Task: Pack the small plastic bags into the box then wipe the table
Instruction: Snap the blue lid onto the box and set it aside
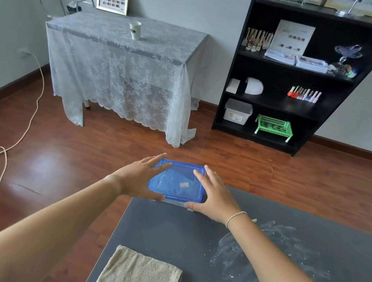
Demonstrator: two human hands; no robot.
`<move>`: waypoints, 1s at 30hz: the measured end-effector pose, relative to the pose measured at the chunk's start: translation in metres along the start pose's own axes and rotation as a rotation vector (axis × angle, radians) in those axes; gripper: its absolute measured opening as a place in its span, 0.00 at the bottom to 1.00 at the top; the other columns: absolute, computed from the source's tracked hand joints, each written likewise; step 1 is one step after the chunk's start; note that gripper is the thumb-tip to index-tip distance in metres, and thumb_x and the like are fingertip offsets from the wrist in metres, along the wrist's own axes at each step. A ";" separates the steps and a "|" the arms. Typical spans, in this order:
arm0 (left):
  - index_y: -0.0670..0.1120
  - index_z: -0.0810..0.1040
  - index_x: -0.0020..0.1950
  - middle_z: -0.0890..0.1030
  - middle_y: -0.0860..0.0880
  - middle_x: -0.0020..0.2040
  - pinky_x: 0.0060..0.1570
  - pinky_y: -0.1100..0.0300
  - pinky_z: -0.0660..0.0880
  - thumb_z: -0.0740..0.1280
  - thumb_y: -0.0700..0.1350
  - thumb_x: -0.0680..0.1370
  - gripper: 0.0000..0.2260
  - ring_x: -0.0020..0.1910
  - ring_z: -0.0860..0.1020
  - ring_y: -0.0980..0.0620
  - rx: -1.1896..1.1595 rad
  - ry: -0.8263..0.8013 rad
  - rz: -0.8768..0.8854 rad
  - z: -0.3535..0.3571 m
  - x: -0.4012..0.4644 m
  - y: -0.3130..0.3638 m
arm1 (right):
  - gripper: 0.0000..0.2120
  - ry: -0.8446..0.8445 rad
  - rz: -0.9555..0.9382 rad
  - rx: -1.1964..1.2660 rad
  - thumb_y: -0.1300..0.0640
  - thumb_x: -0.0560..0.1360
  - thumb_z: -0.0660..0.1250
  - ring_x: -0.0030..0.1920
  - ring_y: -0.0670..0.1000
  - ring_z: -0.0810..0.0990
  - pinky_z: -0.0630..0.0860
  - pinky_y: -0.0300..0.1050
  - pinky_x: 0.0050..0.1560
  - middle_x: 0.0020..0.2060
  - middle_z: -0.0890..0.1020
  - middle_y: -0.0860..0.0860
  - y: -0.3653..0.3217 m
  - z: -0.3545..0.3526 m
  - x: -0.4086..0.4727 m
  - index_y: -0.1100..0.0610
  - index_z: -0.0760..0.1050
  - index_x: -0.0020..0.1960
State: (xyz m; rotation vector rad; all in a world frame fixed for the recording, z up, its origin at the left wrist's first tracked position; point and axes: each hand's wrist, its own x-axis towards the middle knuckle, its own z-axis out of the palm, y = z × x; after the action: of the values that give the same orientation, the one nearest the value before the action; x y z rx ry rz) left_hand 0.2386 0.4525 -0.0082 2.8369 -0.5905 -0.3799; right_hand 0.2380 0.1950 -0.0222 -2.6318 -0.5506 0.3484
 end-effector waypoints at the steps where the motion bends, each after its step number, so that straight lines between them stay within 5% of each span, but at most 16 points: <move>1: 0.59 0.46 0.75 0.41 0.56 0.77 0.73 0.55 0.54 0.60 0.71 0.66 0.43 0.76 0.46 0.55 0.019 -0.002 0.005 0.000 0.000 0.000 | 0.45 0.003 -0.007 -0.011 0.35 0.66 0.68 0.76 0.52 0.44 0.55 0.55 0.74 0.77 0.45 0.48 0.001 0.001 0.000 0.45 0.49 0.74; 17: 0.61 0.50 0.74 0.43 0.58 0.77 0.72 0.50 0.60 0.62 0.69 0.66 0.40 0.76 0.47 0.54 0.043 -0.056 0.027 -0.008 0.011 0.006 | 0.44 0.125 0.020 0.133 0.37 0.66 0.70 0.75 0.50 0.54 0.63 0.51 0.70 0.76 0.50 0.47 0.002 0.010 -0.011 0.47 0.53 0.74; 30: 0.68 0.47 0.71 0.55 0.52 0.73 0.67 0.49 0.67 0.66 0.70 0.60 0.44 0.73 0.53 0.50 0.103 -0.120 0.016 -0.020 0.021 0.006 | 0.47 0.093 0.026 0.168 0.39 0.64 0.73 0.73 0.49 0.58 0.68 0.50 0.66 0.75 0.48 0.43 0.006 0.009 -0.008 0.47 0.51 0.74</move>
State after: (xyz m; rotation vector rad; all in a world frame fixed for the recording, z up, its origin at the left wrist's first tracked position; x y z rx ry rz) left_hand 0.2606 0.4411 0.0076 2.9210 -0.6740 -0.5342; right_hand 0.2293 0.1898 -0.0319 -2.4809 -0.4368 0.2665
